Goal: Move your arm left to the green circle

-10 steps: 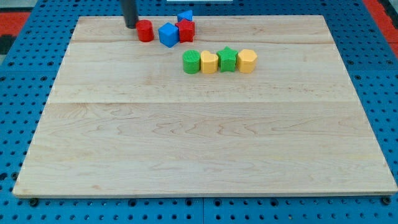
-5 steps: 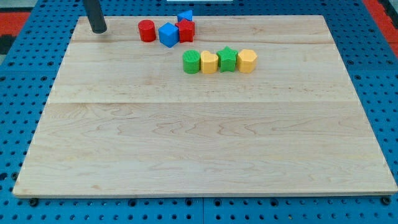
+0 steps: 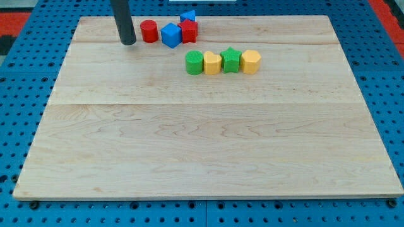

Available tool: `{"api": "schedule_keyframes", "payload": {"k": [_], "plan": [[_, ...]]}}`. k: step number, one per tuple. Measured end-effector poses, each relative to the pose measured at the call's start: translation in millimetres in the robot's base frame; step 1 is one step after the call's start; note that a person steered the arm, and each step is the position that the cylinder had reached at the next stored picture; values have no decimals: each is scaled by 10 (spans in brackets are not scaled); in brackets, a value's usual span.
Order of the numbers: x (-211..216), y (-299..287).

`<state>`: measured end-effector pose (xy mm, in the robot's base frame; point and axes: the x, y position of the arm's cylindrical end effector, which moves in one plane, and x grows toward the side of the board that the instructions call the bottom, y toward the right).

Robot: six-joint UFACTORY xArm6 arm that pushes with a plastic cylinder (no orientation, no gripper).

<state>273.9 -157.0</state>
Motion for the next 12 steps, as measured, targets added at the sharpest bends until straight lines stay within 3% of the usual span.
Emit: {"api": "schedule_keyframes", "payload": {"k": [5,7,9,12], "plan": [[-24,139],[350,446],[414,784],[653,788]]}}
